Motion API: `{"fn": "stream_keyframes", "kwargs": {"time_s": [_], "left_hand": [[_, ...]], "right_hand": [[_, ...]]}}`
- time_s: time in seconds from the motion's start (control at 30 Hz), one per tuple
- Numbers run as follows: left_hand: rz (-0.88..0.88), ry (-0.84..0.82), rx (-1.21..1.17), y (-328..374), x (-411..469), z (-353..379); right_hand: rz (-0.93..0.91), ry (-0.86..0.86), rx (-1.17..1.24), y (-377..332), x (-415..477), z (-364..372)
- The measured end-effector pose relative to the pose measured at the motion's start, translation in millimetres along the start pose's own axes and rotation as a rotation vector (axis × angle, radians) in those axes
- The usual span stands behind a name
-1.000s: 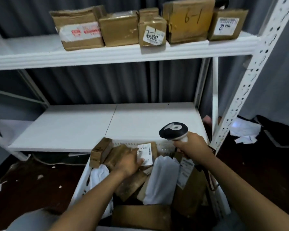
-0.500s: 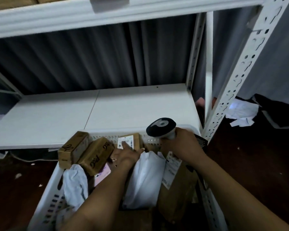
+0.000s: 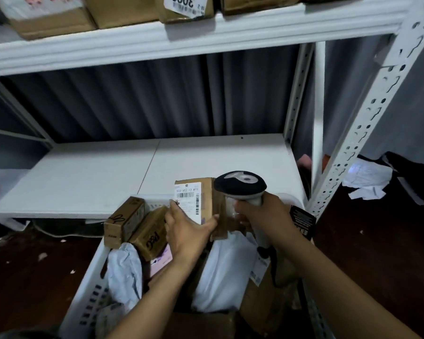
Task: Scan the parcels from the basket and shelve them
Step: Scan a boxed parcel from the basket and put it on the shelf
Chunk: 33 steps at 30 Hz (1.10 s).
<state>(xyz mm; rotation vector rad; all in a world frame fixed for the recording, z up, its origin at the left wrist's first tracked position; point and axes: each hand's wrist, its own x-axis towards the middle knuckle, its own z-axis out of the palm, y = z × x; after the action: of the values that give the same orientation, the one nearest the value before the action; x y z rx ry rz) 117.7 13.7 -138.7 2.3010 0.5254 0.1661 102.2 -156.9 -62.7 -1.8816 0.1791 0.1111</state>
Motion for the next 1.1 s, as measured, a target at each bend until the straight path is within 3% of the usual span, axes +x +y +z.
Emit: {"fn": "stream_keyframes", "kwargs": {"time_s": [0.23,0.4,0.47,0.6,0.8,1.1], "left_hand": [[0.101,-0.198,-0.43,1,-29,-45],[0.112,-0.551,-0.631,-8,-30,-77],[0.098,-0.593,-0.663,-10,-30,-85],[0.056,-0.454,-0.684,-19,-21,-99],[0.129,-0.424,-0.579,-45,4,-125],[0.142,-0.435,-0.465,-54,17,-139]], "right_hand": [[0.053,-0.01,0.275,2,-12,13],[0.153,-0.066,0.511,4,-15,15],[0.152,-0.112,0.557,5,-15,18],[0.016,-0.221,0.373,-1,-18,14],[-0.22,-0.209,-0.344,-6,-20,-14],[-0.228,-0.223,-0.329,-11,-22,-34]]}}
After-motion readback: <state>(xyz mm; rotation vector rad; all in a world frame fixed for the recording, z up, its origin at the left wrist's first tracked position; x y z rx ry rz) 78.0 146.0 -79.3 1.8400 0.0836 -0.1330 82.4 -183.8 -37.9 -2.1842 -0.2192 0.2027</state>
